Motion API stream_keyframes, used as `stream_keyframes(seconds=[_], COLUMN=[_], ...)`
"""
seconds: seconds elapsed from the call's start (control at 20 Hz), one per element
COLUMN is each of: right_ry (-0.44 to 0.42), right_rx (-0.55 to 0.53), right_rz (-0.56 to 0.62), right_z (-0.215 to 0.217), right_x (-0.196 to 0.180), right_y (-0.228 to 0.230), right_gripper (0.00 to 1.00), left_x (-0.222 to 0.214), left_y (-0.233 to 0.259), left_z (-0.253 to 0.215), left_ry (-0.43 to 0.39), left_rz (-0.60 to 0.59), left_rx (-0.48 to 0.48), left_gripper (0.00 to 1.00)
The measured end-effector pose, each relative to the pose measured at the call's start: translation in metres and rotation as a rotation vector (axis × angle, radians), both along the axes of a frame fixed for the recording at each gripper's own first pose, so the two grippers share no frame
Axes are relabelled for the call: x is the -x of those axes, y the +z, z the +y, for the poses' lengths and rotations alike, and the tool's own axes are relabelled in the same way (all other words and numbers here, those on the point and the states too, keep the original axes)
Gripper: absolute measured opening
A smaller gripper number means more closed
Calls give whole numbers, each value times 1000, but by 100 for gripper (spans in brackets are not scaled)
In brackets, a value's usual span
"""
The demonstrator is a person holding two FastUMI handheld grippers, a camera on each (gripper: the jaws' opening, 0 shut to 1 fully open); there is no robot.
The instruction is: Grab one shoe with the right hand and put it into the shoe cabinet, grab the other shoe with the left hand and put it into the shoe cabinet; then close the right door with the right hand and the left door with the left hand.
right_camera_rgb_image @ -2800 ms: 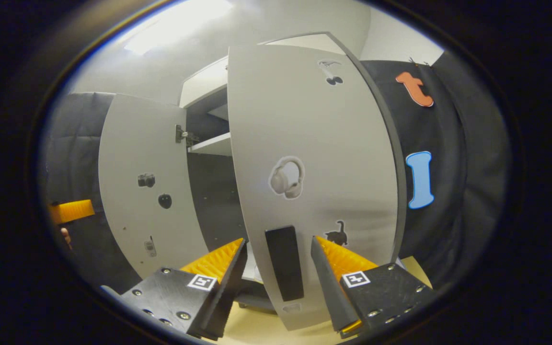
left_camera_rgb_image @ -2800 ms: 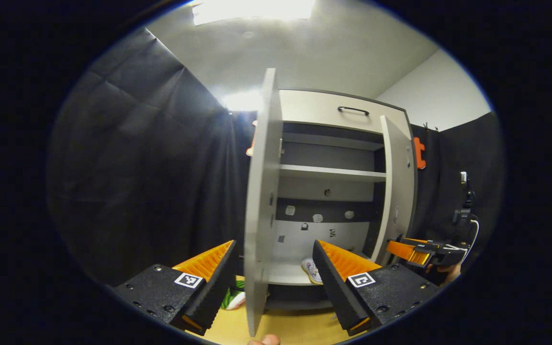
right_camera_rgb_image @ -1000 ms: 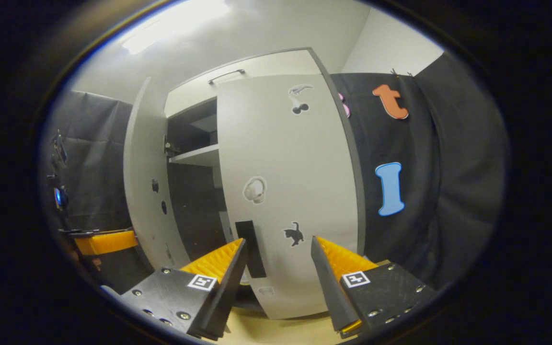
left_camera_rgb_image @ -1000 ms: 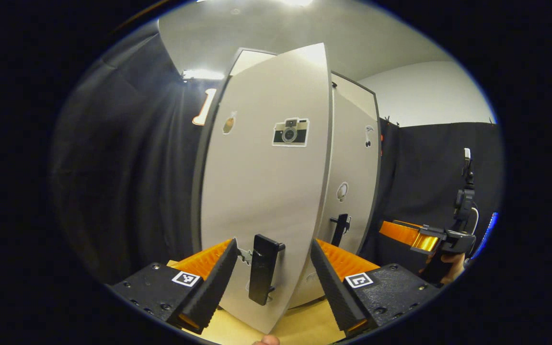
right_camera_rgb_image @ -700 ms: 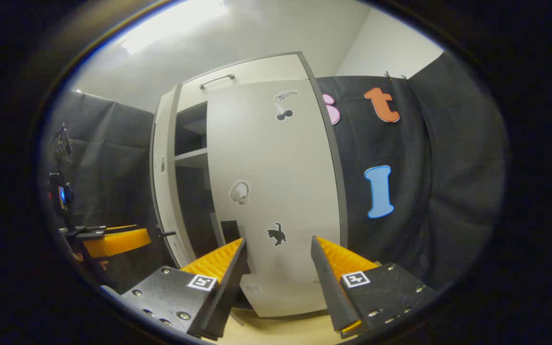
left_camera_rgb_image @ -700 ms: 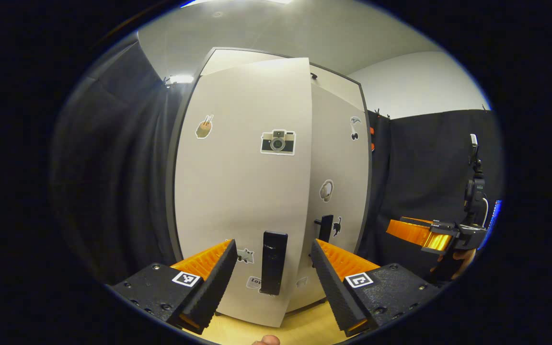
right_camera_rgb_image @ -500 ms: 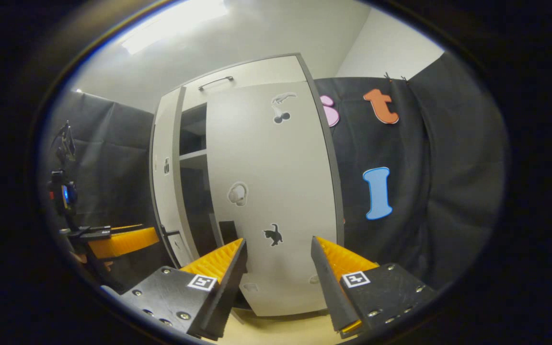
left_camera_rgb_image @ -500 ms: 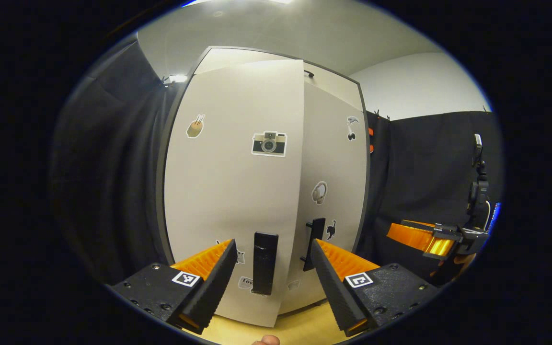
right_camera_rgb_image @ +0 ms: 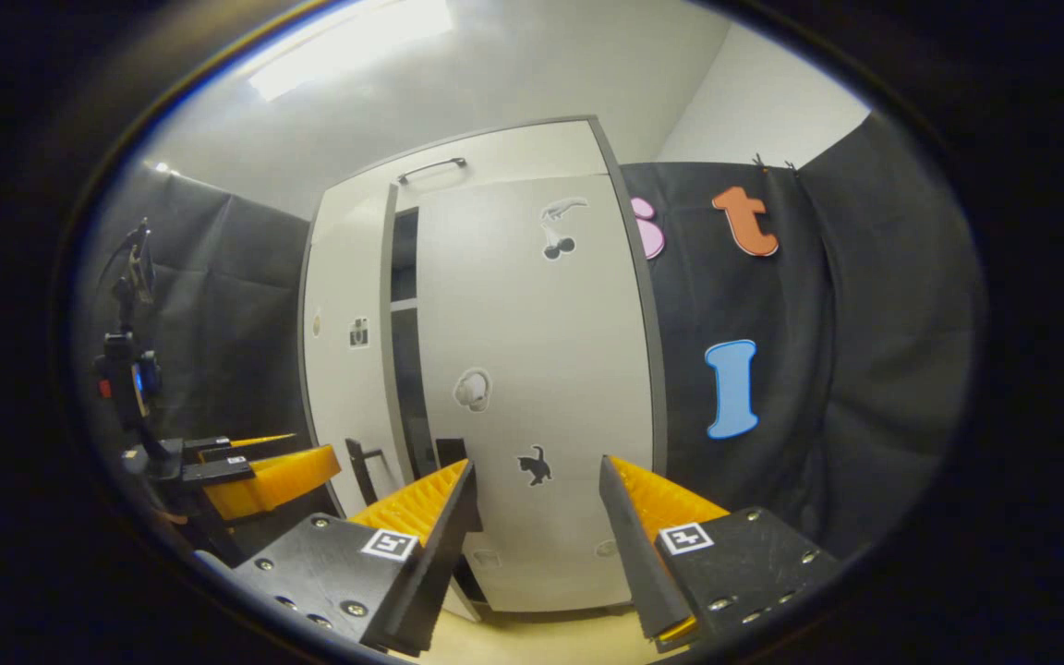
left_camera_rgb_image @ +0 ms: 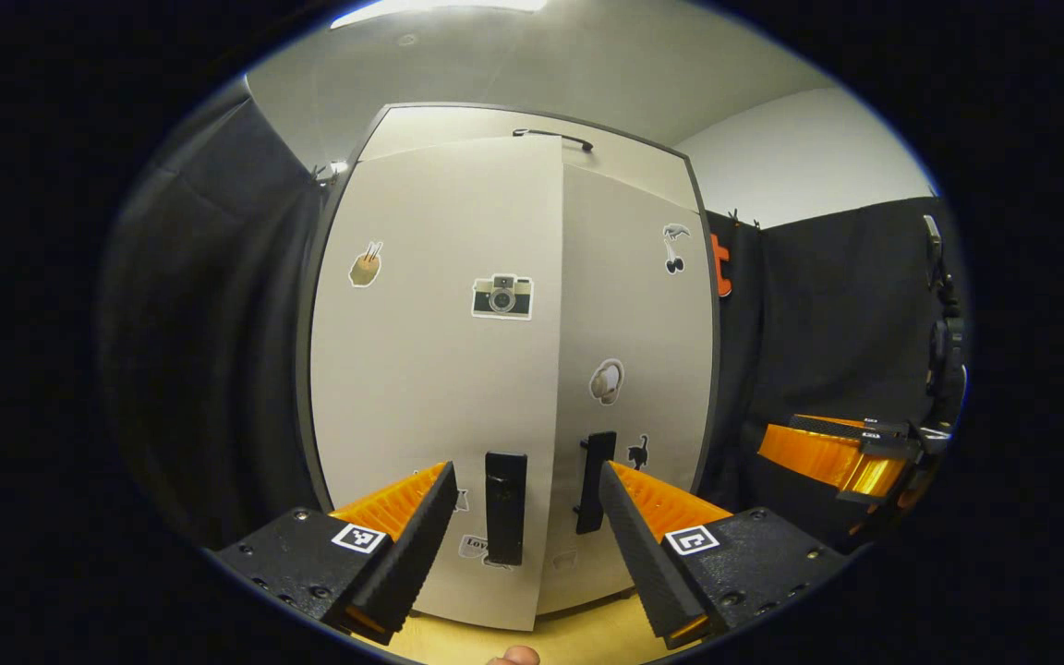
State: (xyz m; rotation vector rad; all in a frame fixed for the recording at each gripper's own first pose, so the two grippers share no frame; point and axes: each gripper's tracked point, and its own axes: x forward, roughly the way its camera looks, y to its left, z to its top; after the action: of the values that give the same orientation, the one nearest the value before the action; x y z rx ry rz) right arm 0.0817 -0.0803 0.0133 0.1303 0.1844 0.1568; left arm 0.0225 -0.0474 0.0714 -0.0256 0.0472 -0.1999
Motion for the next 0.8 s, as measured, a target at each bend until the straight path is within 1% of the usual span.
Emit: stream_keyframes(seconds=[0.05,0.1,0.15,0.45,0.8], right_ry=[2,4,7,10,4], right_rx=[3,5,5,3,3], right_rz=[-4,-7,-9,-13,-4], right_z=[1,2,4,3,1], right_x=[0,2,4,4,7], right_y=[1,1,0,2,-1], right_gripper=[80,75,80,80,80], left_x=[0,0,-1,-4,-1], left_y=[0,0,0,5,2], left_z=[-2,-1,-1,0,-1], left_ry=[0,1,4,25,13], left_rz=[2,5,7,-6,4], left_rx=[6,13,18,29,32], left_gripper=[94,94,94,94,94])
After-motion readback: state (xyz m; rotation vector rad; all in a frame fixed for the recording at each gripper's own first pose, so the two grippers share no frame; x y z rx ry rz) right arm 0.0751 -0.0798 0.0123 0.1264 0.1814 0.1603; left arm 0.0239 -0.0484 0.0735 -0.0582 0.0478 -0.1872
